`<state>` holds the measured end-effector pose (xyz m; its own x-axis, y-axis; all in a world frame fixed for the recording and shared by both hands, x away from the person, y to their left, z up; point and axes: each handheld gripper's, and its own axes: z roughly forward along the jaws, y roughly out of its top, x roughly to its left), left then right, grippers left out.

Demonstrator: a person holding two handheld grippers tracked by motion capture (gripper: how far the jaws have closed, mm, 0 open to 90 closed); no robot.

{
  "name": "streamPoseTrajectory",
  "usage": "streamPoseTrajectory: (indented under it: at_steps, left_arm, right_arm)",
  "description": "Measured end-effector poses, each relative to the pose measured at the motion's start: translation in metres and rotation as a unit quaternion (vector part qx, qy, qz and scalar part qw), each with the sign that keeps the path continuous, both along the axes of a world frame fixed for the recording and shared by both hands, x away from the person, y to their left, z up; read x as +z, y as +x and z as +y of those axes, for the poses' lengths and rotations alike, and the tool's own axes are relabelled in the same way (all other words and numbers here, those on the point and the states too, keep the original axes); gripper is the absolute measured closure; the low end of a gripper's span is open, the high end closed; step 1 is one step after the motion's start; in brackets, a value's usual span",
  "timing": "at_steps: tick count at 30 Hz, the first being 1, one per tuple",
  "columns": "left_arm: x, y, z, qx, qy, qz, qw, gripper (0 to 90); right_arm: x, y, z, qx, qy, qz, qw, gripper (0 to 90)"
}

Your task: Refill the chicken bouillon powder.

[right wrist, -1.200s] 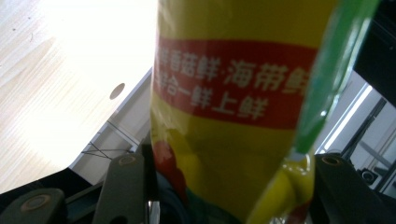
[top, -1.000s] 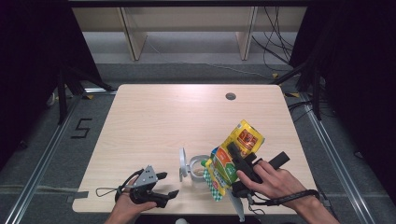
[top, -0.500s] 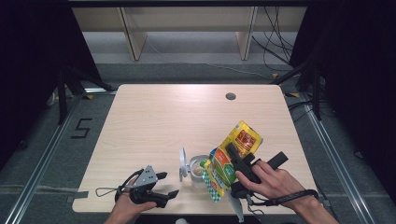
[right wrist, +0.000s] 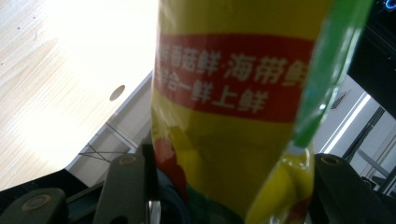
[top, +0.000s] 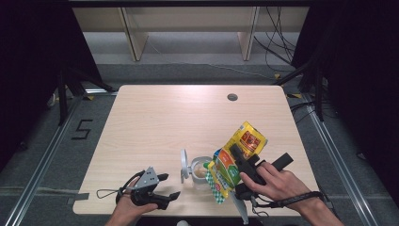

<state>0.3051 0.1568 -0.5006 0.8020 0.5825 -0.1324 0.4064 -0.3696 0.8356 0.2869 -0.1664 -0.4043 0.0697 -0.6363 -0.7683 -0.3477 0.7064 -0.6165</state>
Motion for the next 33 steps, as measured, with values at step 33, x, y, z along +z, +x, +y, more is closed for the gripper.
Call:
streamPoseTrajectory:
  at_steps: [33]
  left_arm:
    - [0.0000,0.0010,0.0000,-0.005,0.007,-0.011,0.9999,20.5]
  right_arm:
    - [0.0025,-0.0054,-0.0064,0.014,-0.005,-0.007,0.9999,52.8]
